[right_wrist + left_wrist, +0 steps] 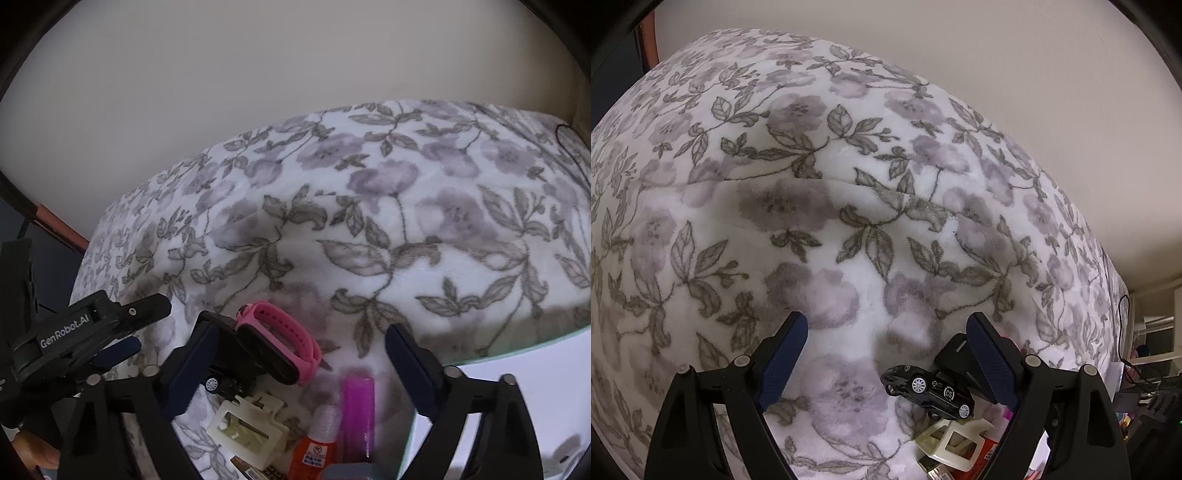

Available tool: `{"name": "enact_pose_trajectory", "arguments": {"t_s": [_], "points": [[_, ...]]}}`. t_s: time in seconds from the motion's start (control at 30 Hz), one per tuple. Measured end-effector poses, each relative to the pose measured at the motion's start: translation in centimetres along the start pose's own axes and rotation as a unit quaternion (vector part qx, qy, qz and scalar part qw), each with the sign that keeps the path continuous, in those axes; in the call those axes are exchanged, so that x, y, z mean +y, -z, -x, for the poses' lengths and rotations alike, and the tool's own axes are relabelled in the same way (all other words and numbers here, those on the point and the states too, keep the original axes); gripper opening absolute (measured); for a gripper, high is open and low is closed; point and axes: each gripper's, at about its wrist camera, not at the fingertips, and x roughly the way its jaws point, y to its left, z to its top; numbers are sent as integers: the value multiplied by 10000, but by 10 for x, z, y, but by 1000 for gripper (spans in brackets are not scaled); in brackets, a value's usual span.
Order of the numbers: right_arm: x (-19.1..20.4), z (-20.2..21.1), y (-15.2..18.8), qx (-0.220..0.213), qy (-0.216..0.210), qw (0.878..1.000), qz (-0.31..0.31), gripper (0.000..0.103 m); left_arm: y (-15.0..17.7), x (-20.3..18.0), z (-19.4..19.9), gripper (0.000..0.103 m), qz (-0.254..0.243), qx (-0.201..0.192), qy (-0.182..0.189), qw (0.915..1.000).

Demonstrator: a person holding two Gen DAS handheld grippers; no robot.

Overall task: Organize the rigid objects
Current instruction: 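Grasp the pink fitness band with the right gripper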

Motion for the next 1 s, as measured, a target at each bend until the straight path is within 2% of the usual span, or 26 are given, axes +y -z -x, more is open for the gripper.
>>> {"name": "enact_pose_trajectory", "arguments": {"t_s": [0.23, 0.37, 0.5, 0.57, 0.6, 0.83, 0.93, 1.0], "points": [[-3, -11, 2, 98, -306, 9994, -102, 79, 6, -1, -9, 88, 41, 142, 69, 9999], [-2, -14, 4, 129, -489, 9986, -122, 67, 9, -7, -12, 88, -34, 199, 173, 9996], [-3, -14, 4, 84, -453, 9989, -117, 61, 10, -12, -13, 88, -77, 232, 272, 9993], [-6, -9, 3, 15, -599, 9981, -164, 41, 10, -15, -12, 88, -104, 239, 316, 9992], [-7, -7, 1, 28, -690, 9974, -194, 39, 10, -16, -12, 88, -118, 239, 350, 9990], [-3, 1, -1, -77, -394, 9992, 38, 31, 12, -32, -9, 88, -366, 213, 454, 9981], [-3, 4, -3, -129, 198, 9994, 269, 27, 13, -36, -7, 88, -451, 199, 449, 9978], [-6, 5, -3, -133, 389, 9985, 354, 27, 13, -37, -7, 88, -474, 191, 436, 9977]]}}
